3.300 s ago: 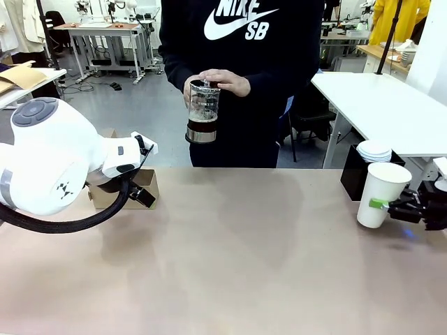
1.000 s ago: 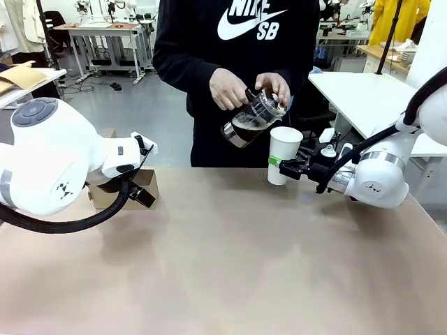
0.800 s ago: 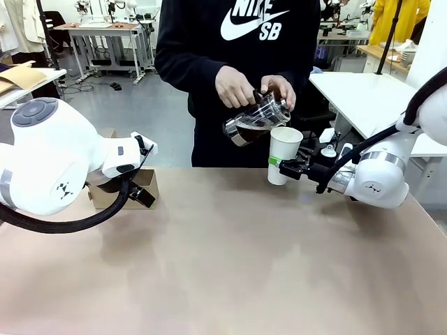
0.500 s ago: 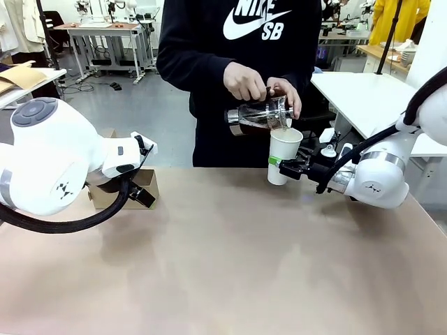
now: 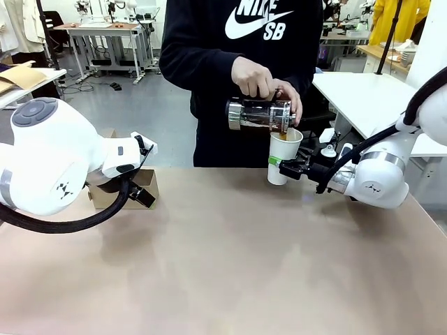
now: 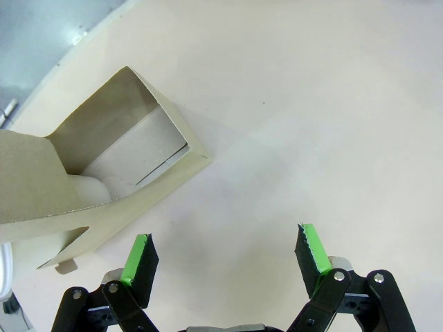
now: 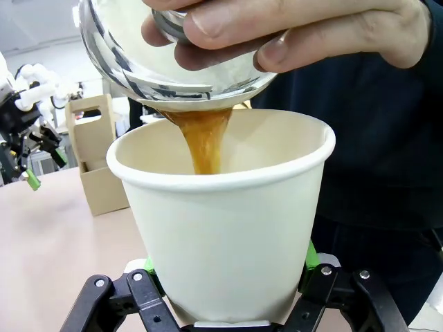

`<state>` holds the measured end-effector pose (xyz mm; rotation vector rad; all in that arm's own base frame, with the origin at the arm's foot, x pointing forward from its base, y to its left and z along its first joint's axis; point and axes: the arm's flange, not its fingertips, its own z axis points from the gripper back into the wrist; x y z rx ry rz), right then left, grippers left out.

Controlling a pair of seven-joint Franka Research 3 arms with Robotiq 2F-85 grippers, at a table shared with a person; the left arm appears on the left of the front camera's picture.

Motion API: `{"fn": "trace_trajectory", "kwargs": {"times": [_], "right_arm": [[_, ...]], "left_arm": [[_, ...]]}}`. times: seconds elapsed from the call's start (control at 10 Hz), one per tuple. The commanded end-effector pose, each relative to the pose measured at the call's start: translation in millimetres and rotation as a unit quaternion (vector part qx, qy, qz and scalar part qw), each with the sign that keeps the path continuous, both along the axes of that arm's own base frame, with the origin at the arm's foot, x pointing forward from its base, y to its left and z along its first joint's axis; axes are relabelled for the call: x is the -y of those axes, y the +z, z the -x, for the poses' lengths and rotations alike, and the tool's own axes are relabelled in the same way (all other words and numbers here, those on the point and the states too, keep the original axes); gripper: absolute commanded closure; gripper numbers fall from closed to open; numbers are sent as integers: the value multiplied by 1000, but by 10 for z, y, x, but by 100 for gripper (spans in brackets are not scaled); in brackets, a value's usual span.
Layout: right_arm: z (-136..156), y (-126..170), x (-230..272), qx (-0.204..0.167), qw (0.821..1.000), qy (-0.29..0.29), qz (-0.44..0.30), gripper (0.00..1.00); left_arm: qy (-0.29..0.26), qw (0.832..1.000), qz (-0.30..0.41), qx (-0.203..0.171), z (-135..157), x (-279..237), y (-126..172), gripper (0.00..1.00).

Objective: Pour a drink into a cup and package it in a carrier.
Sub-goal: When a person places the Paper Cup Lid on the 600 ml Paper Cup , lift the 600 ml Paper Cup.

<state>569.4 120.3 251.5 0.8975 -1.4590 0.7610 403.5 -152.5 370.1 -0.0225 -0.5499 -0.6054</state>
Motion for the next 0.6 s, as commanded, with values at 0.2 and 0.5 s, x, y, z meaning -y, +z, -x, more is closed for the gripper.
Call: {"fn": "trace_trajectory", "kwargs": {"times": [0.2,0.5], "right_arm": [[-4,15,-21,1,1000,-6,-7,19],[-4,15,-21,1,1000,-6,-7,19]], "left_arm": [[0,1000,1,0,-1,-6,2,0],[0,1000,1,0,-1,-6,2,0]]}}
